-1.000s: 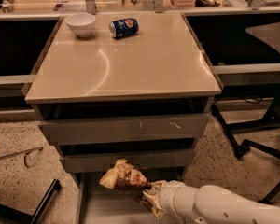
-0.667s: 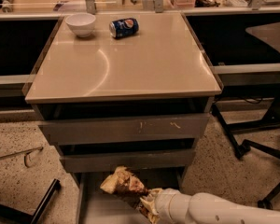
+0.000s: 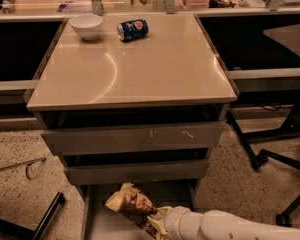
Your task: Place brown chip bag into bottom drawer
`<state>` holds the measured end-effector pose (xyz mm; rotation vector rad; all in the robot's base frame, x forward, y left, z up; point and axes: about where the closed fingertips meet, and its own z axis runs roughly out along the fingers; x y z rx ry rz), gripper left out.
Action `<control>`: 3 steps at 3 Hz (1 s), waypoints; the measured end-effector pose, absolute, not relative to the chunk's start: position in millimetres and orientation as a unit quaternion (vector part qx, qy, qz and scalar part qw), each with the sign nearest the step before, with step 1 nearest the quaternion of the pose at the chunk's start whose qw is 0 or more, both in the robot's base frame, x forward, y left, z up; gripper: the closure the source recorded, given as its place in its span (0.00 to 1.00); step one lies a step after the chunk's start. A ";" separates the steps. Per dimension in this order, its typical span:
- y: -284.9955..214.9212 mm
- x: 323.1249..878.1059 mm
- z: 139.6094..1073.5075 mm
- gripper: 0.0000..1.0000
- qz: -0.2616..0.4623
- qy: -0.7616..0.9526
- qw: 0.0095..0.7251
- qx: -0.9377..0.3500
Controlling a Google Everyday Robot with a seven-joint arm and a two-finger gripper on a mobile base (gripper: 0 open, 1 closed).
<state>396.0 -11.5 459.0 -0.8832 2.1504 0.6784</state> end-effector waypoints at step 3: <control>-1.9 428.8 361.3 1.00 0.218 0.835 0.420 -0.280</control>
Offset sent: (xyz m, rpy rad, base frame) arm 0.0284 0.0119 -0.1422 0.1160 -0.1086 -0.2602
